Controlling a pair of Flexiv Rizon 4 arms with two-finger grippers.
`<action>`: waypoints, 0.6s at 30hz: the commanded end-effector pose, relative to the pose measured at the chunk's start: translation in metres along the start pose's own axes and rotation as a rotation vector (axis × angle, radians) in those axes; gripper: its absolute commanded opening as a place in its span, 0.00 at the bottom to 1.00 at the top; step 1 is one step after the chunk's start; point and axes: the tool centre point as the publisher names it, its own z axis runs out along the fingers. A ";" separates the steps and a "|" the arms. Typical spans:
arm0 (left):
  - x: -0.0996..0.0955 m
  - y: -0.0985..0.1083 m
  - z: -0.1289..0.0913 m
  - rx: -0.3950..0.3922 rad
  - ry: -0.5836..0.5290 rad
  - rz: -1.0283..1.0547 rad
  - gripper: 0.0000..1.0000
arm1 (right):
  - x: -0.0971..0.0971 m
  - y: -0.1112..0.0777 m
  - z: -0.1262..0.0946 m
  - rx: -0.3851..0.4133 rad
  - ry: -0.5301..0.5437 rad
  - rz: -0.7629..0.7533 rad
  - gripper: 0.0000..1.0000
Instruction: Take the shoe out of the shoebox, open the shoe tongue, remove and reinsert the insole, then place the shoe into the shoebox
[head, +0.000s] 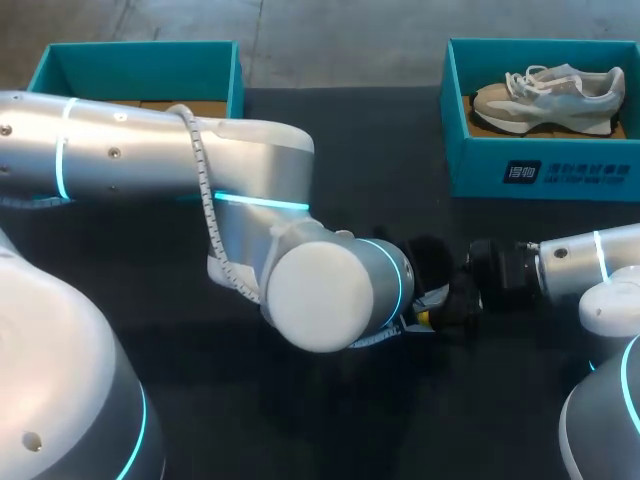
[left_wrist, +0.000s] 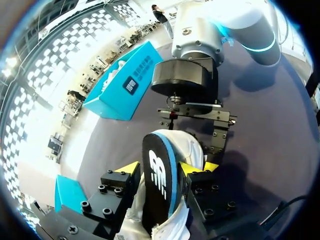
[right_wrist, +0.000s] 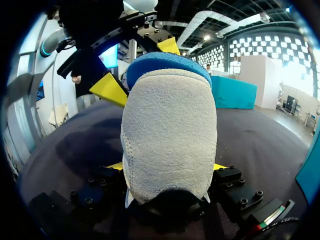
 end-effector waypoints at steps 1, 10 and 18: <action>0.000 0.001 0.004 -0.005 -0.001 -0.003 0.47 | 0.001 0.001 0.000 0.005 -0.001 -0.001 0.00; 0.000 0.003 0.007 -0.013 -0.003 -0.012 0.39 | 0.001 0.001 0.000 0.005 -0.001 -0.001 0.00; 0.000 0.004 0.005 -0.015 -0.006 -0.016 0.30 | 0.001 0.001 0.000 0.005 -0.001 -0.001 0.00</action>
